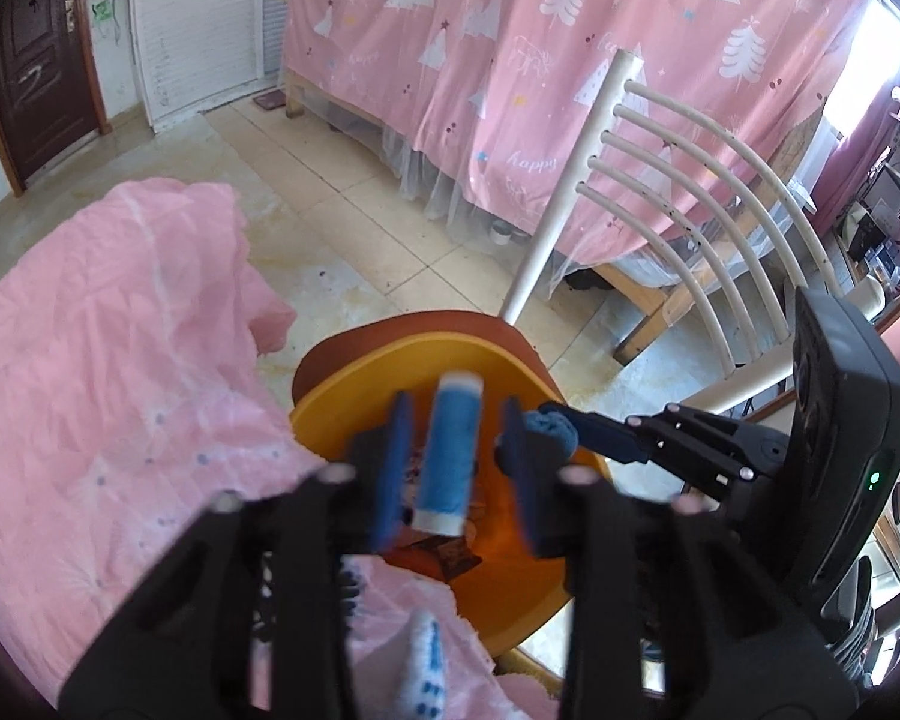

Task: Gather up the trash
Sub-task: 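Carry both items to the orange bucket and open both tools to drop them, then move both tools back over the remaining items on the bed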

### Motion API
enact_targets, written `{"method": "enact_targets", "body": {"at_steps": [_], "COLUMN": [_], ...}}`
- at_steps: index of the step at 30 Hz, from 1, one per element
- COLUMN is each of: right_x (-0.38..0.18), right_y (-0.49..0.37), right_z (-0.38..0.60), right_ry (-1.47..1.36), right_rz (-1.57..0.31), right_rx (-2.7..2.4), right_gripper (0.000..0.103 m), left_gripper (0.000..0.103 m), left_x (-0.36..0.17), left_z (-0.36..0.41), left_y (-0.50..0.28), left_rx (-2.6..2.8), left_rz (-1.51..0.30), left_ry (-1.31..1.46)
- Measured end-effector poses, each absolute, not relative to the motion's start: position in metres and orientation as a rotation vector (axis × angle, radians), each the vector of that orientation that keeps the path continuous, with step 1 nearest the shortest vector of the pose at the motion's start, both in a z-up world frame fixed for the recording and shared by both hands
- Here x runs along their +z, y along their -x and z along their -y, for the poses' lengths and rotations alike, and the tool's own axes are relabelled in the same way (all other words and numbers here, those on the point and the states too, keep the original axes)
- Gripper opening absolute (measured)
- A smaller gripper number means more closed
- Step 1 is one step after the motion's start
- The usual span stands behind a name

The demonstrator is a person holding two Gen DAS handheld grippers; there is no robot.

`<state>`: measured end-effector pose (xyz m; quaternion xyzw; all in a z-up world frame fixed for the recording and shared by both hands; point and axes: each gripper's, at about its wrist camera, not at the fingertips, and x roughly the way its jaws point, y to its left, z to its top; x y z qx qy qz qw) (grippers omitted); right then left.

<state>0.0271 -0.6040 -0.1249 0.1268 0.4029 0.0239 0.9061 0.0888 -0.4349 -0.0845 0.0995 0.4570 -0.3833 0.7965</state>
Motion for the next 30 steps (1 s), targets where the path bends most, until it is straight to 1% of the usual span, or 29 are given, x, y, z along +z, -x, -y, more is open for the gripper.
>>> {"method": "enact_targets", "body": {"at_steps": [2, 3, 7, 12, 18, 22, 30], "right_x": [-0.123, -0.122, -0.116, -0.108, -0.092, -0.081, -0.062], "right_y": [-0.027, -0.026, -0.024, -0.026, -0.035, -0.042, -0.060], "right_z": [0.603, 0.603, 0.600, 0.593, 0.577, 0.564, 0.531], "right_ry": [-0.265, -0.263, -0.252, -0.233, -0.200, -0.176, -0.112], "right_rz": [-0.829, -0.825, -0.814, -0.807, -0.788, -0.777, -0.766], "right_rx": [0.049, 0.047, 0.042, 0.044, 0.054, 0.060, 0.081], "right_gripper": [0.033, 0.041, 0.049, 0.053, 0.054, 0.057, 0.060], "left_gripper": [0.051, 0.051, 0.051, 0.051, 0.051, 0.051, 0.051], "left_x": [-0.084, -0.084, -0.080, -0.072, -0.054, -0.045, -0.029], "left_z": [0.433, 0.433, 0.427, 0.414, 0.392, 0.375, 0.336], "left_y": [-0.090, -0.091, -0.090, -0.091, -0.091, -0.093, -0.101], "left_rx": [-0.820, -0.820, -0.815, -0.812, -0.803, -0.791, -0.759], "left_rz": [-0.979, -0.980, -0.976, -0.964, -0.928, -0.908, -0.872], "left_ry": [-0.210, -0.210, -0.204, -0.184, -0.154, -0.128, -0.073]}}
